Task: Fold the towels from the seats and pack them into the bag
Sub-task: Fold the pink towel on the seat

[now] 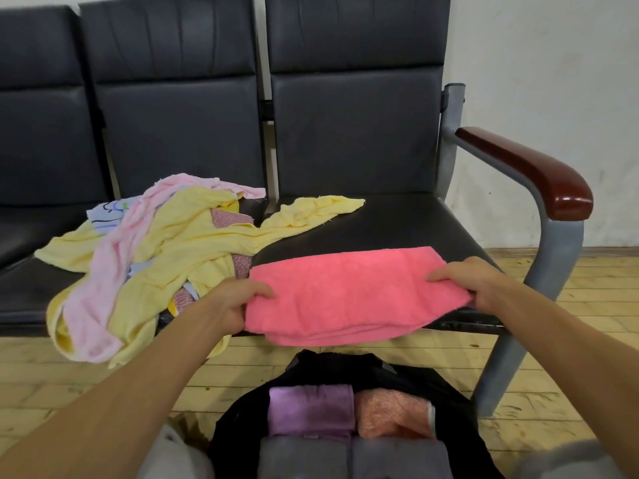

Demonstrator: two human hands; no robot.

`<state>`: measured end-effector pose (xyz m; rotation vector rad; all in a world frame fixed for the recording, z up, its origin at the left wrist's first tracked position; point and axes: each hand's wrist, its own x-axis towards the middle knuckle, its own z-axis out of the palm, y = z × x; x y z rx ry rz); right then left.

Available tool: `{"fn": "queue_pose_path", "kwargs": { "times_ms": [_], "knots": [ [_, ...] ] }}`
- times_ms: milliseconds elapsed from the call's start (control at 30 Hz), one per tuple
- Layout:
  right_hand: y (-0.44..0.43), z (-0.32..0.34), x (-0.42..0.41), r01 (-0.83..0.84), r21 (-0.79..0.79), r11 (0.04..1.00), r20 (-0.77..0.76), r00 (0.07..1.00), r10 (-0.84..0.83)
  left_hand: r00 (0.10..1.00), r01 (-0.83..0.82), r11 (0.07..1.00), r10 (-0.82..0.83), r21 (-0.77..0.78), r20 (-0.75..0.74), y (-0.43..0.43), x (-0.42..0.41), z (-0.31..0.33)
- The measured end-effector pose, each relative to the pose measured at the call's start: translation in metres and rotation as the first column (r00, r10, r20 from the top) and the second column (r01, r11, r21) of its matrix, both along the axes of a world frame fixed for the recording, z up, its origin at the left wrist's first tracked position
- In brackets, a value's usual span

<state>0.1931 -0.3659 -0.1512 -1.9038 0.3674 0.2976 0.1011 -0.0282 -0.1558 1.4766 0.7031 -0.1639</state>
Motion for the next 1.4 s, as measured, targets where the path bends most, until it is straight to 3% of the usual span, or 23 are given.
{"fn": "queue_pose_path", "kwargs": {
  "times_ms": [133,233,467,700,800,900,1000,1067,1133,1200,1267,1333,1400],
  "knots": [
    [0.002,0.001,-0.009,-0.006,0.123,0.992,-0.022,1.0,0.008,0.998,-0.038,0.997,0.041,-0.074,0.047,0.0,-0.007,0.011],
    [0.0,0.001,-0.01,-0.06,0.12,0.991,-0.028,0.998,0.064,0.988,-0.066,0.997,0.071,-0.046,0.139,-0.007,-0.003,0.024],
    [-0.006,0.001,-0.015,-0.183,0.09,0.979,-0.055,0.98,0.189,0.962,0.019,0.998,-0.033,0.051,0.272,-0.068,0.026,0.057],
    [-0.017,0.0,-0.014,-0.205,0.167,0.964,-0.094,0.97,0.223,0.913,0.265,0.95,-0.303,0.167,0.272,-0.157,0.062,0.046],
    [-0.017,0.0,-0.012,-0.2,0.222,0.954,-0.106,0.968,0.228,0.865,0.402,0.866,-0.466,0.298,0.186,-0.184,0.065,0.032],
    [-0.017,-0.002,-0.01,-0.206,0.21,0.956,-0.083,0.97,0.228,0.787,0.571,0.769,-0.613,0.288,0.076,-0.202,0.055,0.023],
    [-0.015,-0.005,-0.009,-0.205,0.15,0.967,-0.055,0.975,0.215,0.765,0.579,0.767,-0.629,0.279,0.14,-0.197,0.049,0.014],
    [-0.011,-0.006,-0.008,-0.2,0.093,0.975,-0.02,0.979,0.202,0.806,0.462,0.813,-0.551,0.354,0.214,-0.179,0.045,0.011],
    [-0.004,-0.007,-0.006,-0.197,-0.042,0.979,0.018,0.98,0.198,0.844,0.31,0.823,-0.469,0.477,0.262,-0.156,0.037,0.008],
    [0.003,-0.007,-0.007,-0.196,-0.198,0.96,0.06,0.975,0.212,0.883,0.176,0.847,-0.361,0.502,0.3,-0.134,0.026,0.005],
    [0.013,-0.008,-0.011,-0.22,-0.372,0.902,0.096,0.957,0.273,0.918,0.077,0.917,-0.218,0.391,0.33,-0.12,0.015,0.002],
    [0.022,-0.011,-0.014,-0.223,-0.559,0.799,0.113,0.934,0.34,0.937,0.027,0.983,-0.088,0.182,0.338,-0.114,0.005,0.0],
    [0.03,-0.017,-0.016,-0.186,-0.666,0.723,0.137,0.922,0.362,0.952,0.01,0.999,-0.02,0.033,0.304,-0.112,-0.002,0.0]
  ]
}}
